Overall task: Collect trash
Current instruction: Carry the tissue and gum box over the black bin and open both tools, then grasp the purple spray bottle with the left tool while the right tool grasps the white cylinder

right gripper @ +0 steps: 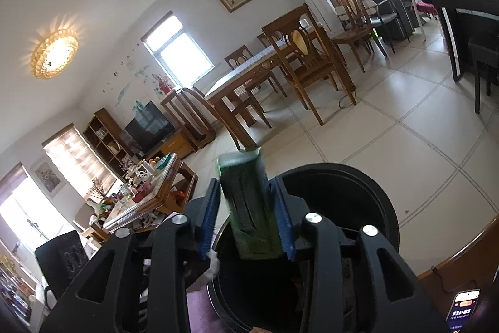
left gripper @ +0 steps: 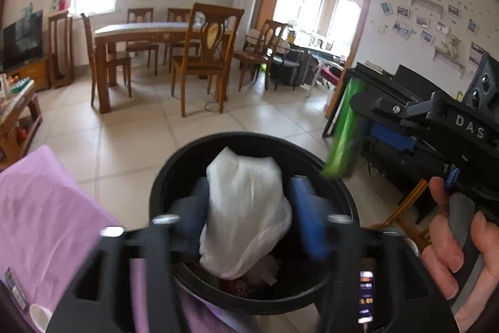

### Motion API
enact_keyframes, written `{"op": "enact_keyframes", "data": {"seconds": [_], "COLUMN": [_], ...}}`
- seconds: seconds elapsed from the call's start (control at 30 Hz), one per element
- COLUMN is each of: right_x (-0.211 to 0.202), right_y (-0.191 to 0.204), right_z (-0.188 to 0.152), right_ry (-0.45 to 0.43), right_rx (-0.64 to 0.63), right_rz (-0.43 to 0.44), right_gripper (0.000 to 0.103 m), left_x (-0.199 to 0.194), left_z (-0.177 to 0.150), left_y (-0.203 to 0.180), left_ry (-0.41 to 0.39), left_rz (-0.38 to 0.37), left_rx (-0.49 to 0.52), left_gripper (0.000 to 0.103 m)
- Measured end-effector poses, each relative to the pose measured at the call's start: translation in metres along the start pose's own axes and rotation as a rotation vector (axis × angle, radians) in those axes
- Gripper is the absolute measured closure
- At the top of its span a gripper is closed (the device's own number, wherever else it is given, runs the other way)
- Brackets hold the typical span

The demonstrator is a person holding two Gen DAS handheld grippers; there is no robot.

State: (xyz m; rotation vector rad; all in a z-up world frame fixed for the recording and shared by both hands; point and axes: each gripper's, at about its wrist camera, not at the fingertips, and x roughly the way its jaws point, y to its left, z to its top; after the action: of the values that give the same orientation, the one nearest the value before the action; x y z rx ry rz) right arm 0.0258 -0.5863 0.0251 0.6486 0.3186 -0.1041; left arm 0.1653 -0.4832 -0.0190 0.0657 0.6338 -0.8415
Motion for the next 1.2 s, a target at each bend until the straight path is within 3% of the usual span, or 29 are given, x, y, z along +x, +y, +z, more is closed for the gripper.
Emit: {"op": "enact_keyframes", "data": {"seconds": [0.07, 0.37, 0.57, 0.77, 0.93, 1.1, 1.2], "right_x": [-0.001, 0.001, 0.007, 0.024, 0.050, 0.086, 0.106], "right_y": [-0.001, 0.018, 0.038, 0.071, 0.123, 0.193, 0.234], "right_z": [0.000, -0.006, -0.015, -0.041, -0.084, -0.148, -0.178], "right_ry": [-0.002, 0.006, 0.035, 0.107, 0.241, 0.460, 0.546], "right_rx": [0.003, -0.037, -0.090, -0.179, -0.308, -0.461, -0.566], "right_rz": [0.003, 0.010, 0.027, 0.053, 0.152, 0.327, 0.381], "right_gripper": [0.034, 0.034, 0.034, 0.034, 0.029, 0.029, 0.029], "left_x": [-0.008, -0.043, -0.096, -0.177, -0.250, -0.280, -0.278], "left_z": [0.001, -0.007, -0.029, -0.066, -0.108, -0.138, -0.154], "left_y": [-0.001, 0.009, 0.046, 0.130, 0.230, 0.314, 0.356], "left_ry": [-0.026, -0.048, -0.083, -0.126, -0.145, -0.080, -0.002], "left_rz": [0.017, 0.028, 0.071, 0.177, 0.324, 0.434, 0.439], "left_rx": [0.018, 0.006, -0.059, -0.223, -0.419, -0.564, -0.636], "left_gripper": [0.021, 0.017, 0.017, 0.017, 0.018, 0.035, 0.049]}}
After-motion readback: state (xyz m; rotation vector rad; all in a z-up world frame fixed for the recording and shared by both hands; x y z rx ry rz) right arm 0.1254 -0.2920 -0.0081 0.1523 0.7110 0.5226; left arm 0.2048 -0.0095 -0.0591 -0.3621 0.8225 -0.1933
